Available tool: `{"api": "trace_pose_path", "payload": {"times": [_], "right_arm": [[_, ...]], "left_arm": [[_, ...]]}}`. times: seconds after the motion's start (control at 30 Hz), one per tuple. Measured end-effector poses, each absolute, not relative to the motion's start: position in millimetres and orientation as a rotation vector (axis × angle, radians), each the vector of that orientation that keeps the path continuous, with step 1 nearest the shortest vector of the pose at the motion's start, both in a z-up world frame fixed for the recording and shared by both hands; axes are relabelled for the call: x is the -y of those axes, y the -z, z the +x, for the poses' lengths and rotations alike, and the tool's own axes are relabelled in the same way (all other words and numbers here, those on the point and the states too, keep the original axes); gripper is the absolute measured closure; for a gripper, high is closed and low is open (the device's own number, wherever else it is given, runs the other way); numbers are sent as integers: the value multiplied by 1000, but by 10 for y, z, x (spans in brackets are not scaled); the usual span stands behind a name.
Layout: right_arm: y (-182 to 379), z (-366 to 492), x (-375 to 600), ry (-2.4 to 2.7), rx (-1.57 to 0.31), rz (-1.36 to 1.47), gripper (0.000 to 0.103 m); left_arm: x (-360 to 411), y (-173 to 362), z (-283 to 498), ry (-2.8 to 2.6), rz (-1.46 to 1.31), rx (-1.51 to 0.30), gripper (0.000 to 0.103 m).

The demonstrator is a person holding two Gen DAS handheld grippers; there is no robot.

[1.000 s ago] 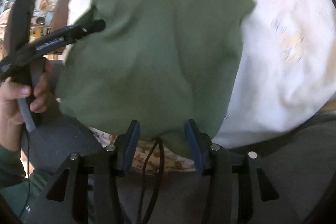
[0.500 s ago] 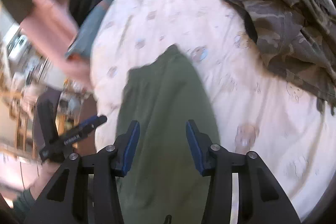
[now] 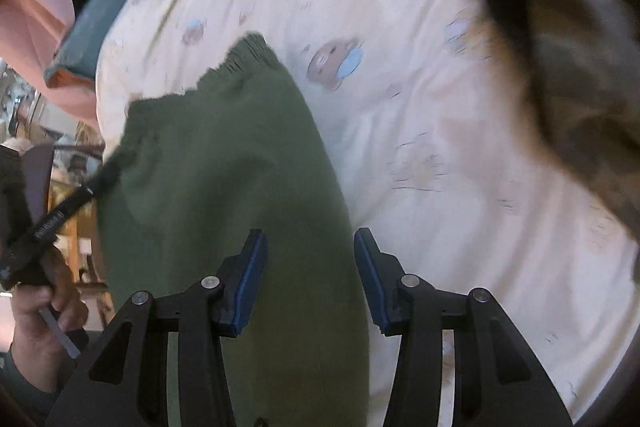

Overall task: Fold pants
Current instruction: 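Pinch the green pants waistband with the left tool while the right tool pinches beside it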

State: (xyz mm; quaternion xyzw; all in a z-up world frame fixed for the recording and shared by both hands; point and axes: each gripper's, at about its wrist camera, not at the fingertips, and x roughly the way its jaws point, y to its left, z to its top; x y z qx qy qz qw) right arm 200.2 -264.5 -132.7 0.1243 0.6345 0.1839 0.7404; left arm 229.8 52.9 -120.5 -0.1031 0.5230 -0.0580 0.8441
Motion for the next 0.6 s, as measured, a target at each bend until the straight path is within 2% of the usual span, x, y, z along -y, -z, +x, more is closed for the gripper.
{"api": "trace_pose_path", "payload": {"times": [0.2, 0.3, 0.37, 0.4, 0.47, 0.6], "right_arm": [[1655, 1946, 2540, -226, -1494, -15, 58], [1621, 1957, 2738, -213, -1521, 87, 58], [1345, 1971, 2792, -283, -1433, 178, 58], [1207, 1992, 2791, -319, -1383, 206, 58], [954, 2089, 2747, -408, -1283, 251, 55], [826, 2398, 2595, -465, -1218, 226, 55]], "left_arm": [[-716, 1557, 2393, -15, -179, -1176, 103], [-724, 1647, 2383, -12, -192, -1201, 99], [-693, 1620, 2378, 7, -215, -1213, 98], [-685, 1589, 2371, 17, -226, -1212, 93], [-690, 1478, 2362, 19, -254, -1181, 64], [-778, 1307, 2419, 45, -331, -1082, 53]]}}
